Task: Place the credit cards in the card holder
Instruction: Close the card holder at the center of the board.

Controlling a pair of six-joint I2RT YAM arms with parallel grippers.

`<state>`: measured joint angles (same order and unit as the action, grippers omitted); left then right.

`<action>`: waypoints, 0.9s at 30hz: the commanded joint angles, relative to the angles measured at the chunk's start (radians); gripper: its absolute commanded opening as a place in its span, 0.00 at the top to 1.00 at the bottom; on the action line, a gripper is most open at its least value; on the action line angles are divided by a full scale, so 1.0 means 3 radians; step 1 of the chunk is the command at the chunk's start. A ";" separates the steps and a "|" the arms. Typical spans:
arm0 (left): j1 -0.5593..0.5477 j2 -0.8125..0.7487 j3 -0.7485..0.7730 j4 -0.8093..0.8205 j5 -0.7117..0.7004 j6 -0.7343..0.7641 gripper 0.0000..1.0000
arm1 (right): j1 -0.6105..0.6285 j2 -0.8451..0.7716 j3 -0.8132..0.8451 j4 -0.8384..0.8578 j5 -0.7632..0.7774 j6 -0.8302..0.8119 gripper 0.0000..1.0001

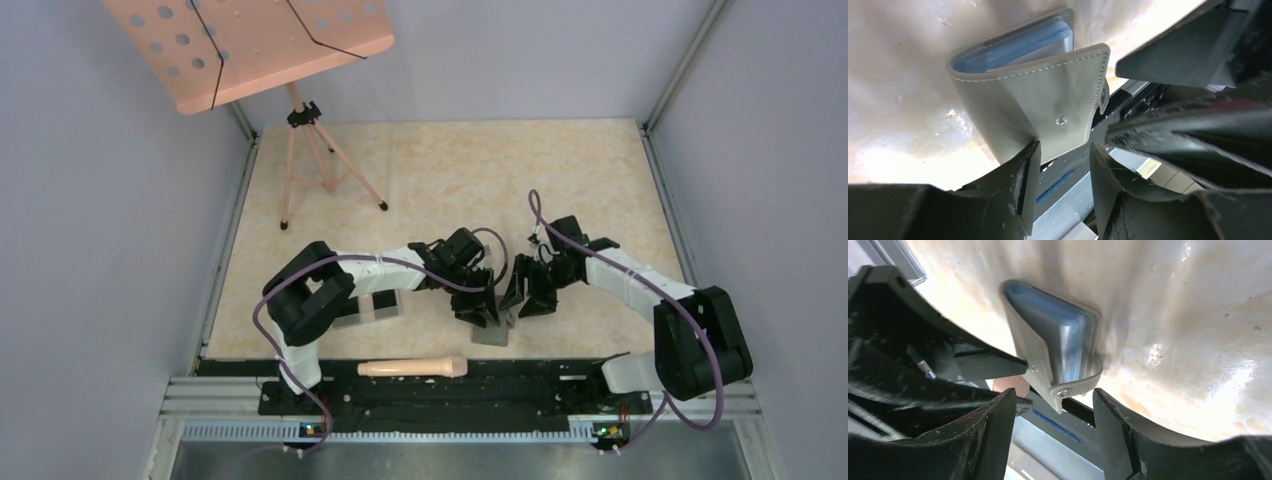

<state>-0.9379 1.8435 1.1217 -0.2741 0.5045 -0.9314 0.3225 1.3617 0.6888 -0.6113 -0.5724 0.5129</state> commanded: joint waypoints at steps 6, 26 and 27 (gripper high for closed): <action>-0.0053 0.0210 0.0188 0.0047 0.0101 0.0062 0.54 | 0.0045 -0.0313 0.0382 -0.0291 0.0219 -0.0078 0.40; -0.0075 0.0329 0.0218 0.0124 0.0188 0.0041 1.00 | -0.0004 0.0418 0.0082 0.0579 -0.0110 -0.0008 0.96; -0.0075 0.0306 0.0219 0.0121 0.0174 0.0042 0.97 | -0.0004 0.0443 0.0047 0.0606 -0.0082 -0.0007 1.00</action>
<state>-0.9531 1.9457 1.1599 -0.2584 0.5613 -0.9257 0.3229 1.4651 0.7395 -0.4957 -0.5980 0.5148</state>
